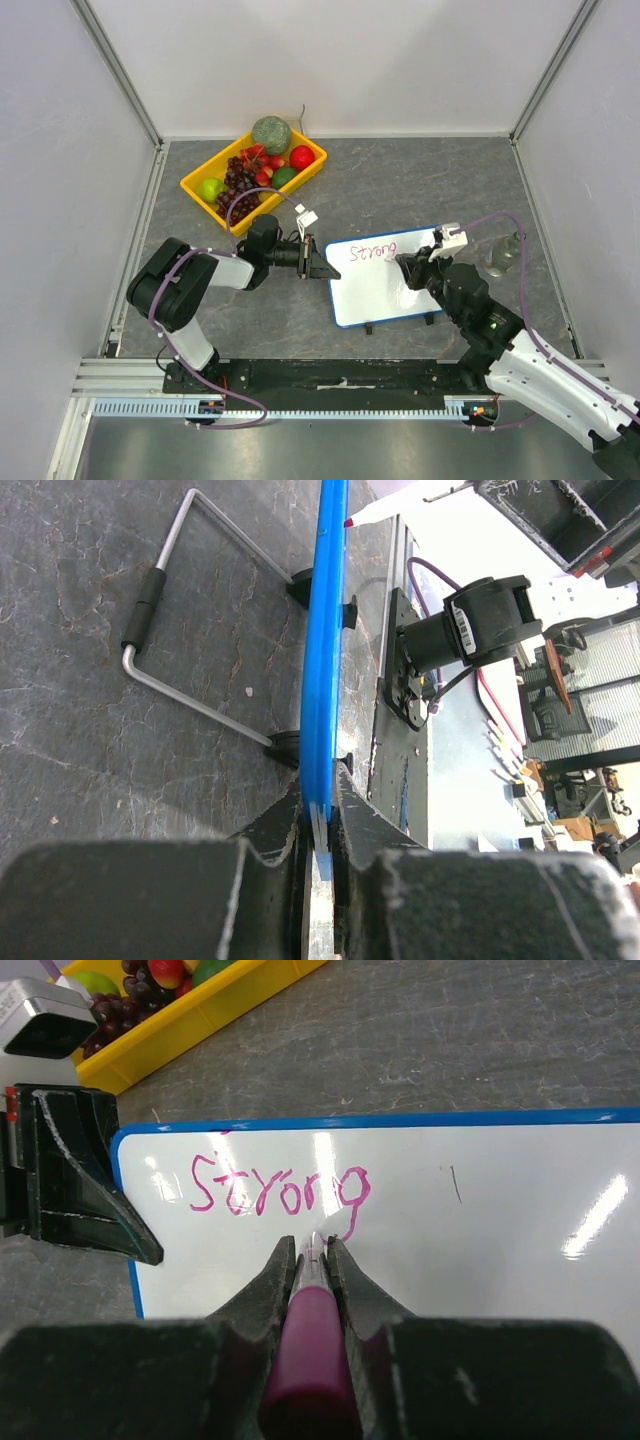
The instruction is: Write a sentence on the whiteboard
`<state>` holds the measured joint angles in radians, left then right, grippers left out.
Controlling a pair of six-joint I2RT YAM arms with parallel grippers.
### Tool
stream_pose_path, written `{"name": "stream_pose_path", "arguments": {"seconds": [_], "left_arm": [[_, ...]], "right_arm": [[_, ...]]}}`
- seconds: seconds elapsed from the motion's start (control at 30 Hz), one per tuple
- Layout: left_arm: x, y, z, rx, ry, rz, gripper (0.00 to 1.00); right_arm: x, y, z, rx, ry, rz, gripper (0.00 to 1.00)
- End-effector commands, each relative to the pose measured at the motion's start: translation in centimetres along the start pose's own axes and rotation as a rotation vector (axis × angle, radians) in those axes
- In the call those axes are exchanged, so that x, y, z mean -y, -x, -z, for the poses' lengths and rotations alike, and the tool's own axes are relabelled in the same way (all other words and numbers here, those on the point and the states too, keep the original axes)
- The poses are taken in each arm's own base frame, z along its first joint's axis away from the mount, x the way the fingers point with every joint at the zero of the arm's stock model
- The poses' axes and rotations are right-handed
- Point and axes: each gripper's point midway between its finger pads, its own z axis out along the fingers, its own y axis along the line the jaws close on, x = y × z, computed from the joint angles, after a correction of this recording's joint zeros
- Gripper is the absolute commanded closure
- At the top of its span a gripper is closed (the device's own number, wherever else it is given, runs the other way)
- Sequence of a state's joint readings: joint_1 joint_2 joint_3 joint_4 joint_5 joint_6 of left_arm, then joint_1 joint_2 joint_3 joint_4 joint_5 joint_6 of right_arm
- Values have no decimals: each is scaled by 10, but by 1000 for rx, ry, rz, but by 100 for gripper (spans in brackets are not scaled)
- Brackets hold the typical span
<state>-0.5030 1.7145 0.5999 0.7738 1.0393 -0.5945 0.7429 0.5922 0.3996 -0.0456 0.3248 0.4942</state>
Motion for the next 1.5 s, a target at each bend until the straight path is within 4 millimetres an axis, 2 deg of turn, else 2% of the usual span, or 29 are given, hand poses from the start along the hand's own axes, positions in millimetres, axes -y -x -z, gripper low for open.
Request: {"name": "stream_pose_path", "arguments": {"seconds": [0.0, 0.1, 0.27, 0.5, 0.7, 0.83, 0.87, 1.03, 1.1, 1.17, 1.47], "left_arm": [[-1, -5, -2, -25, -19, -71, 98], [0, -4, -1, -24, -18, -76, 98], [0, -5, 0, -31, -9, -86, 98], [-2, -10, 5, -37, 20, -87, 98], [-6, -12, 17, -21, 54, -75, 98], [-9, -12, 23, -6, 72, -64, 98], [-10, -11, 24, -2, 76, -63, 98], [-14, -20, 25, -14, 86, -42, 98], [-16, -21, 26, -13, 93, -43, 98], [-16, -20, 26, -10, 102, -45, 98], [-20, -20, 26, -8, 109, -40, 98]], "right_arm": [[-17, 32, 8, 84, 68, -75, 100], [-27, 48, 14, 117, 111, -91, 100], [-36, 62, 16, 131, 145, -78, 100], [-33, 65, 14, 125, 159, -57, 100], [-22, 64, 8, 97, 176, -52, 100], [-23, 62, 1, 47, 232, -47, 100], [-26, 68, 1, 64, 263, -49, 100], [-18, 72, -6, 38, 344, -104, 100], [-8, 73, -7, 37, 350, -137, 100], [3, 76, -6, 48, 342, -158, 100], [19, 80, -1, 42, 240, -83, 100]]}}
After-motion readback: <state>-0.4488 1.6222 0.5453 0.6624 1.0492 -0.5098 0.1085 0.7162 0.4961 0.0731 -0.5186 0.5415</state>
